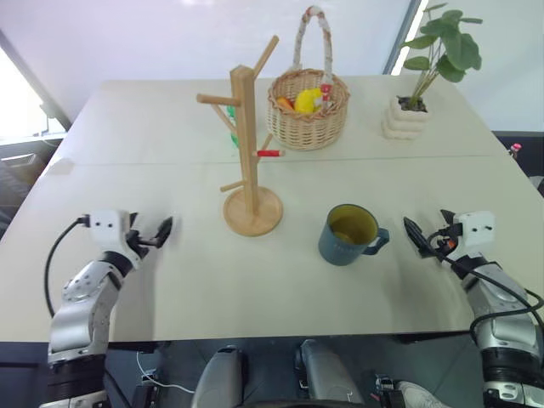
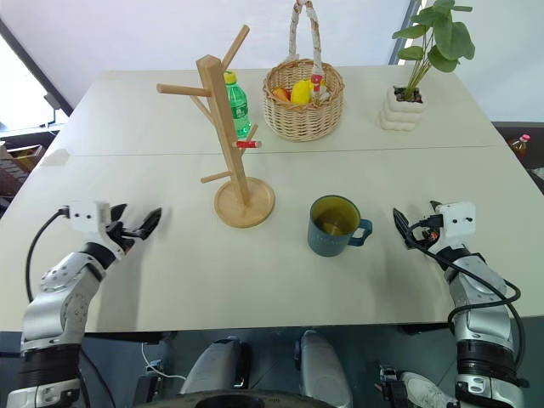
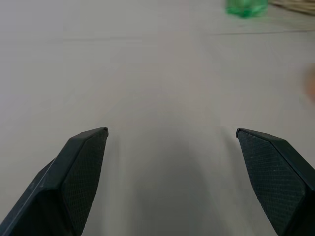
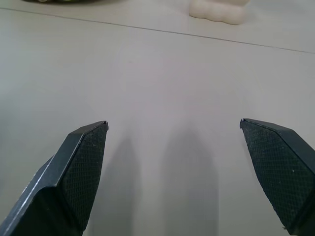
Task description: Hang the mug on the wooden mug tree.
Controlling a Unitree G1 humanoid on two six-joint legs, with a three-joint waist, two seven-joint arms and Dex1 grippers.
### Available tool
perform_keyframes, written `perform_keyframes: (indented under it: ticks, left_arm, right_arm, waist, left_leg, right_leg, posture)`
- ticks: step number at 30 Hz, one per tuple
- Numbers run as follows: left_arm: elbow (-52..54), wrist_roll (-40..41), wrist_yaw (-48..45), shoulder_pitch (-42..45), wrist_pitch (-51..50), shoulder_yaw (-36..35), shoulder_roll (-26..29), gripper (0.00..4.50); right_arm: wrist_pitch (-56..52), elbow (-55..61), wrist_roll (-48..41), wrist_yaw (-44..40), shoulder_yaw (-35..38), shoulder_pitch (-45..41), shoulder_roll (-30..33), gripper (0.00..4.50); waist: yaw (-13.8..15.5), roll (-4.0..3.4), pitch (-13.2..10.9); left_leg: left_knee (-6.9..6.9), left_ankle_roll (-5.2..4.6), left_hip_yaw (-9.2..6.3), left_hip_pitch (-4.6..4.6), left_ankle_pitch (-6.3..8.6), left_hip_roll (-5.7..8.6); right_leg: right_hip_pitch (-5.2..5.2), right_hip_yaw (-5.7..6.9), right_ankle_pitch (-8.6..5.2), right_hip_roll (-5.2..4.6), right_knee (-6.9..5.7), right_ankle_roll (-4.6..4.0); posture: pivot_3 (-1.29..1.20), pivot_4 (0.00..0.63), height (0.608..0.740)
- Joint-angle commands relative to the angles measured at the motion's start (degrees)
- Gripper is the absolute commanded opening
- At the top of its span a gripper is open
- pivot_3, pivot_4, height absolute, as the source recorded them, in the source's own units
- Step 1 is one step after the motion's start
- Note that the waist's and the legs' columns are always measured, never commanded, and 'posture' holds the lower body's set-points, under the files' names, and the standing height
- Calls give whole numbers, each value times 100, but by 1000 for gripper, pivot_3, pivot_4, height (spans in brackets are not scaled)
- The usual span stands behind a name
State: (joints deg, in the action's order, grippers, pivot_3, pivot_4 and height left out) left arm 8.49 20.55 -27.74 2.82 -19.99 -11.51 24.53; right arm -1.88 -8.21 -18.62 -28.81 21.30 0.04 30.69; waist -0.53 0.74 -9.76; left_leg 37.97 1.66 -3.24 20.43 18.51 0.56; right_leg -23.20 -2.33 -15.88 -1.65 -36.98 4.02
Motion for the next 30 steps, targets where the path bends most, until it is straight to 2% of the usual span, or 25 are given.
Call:
perform_keyframes:
  ticks: [1,7,10,16,30]
  left_arm:
    - [402,56,-577,10,10,555,88,4500]
    - [562,13,-1492,91,161,1429,226,4500]
    - [703,-16,-1798,120,244,1763,241,4500]
    - [858,-111,-1949,161,309,2096,209,4500]
    - [1322,79,-2030,-132,310,2064,256,4500]
  right_arm:
    - [-89,796,-159,-25,292,524,42,4452]
    - [-263,2094,-197,-240,-54,1631,-157,4452]
    - [-315,2472,-128,-219,-304,1877,-321,4452]
    - [-394,2722,-29,-135,-644,1803,-504,4452]
    - [-322,2233,18,59,-755,1230,-687,4452]
  waist:
    - [-8,-2,0]
    - [-37,-6,2]
    - [-25,-7,2]
    - [-8,-7,2]
    - [-11,-6,2]
  left_leg:
    - [0,0,0,2,0,0]
    - [-4,0,0,-4,0,-3]
    - [-3,-1,-1,-6,0,-7]
    - [4,-1,0,-3,0,-6]
    - [4,-1,0,-5,-1,-5]
  right_leg:
    - [0,0,0,0,0,0]
    - [0,-2,-1,5,-1,-2]
    - [1,-2,-2,10,-3,-3]
    - [3,-2,-3,9,-1,-3]
    - [3,-1,-2,14,-1,-2]
  posture:
    - [0,150,740]
    - [0,150,740]
    - [0,150,740]
    - [0,150,740]
    - [0,150,740]
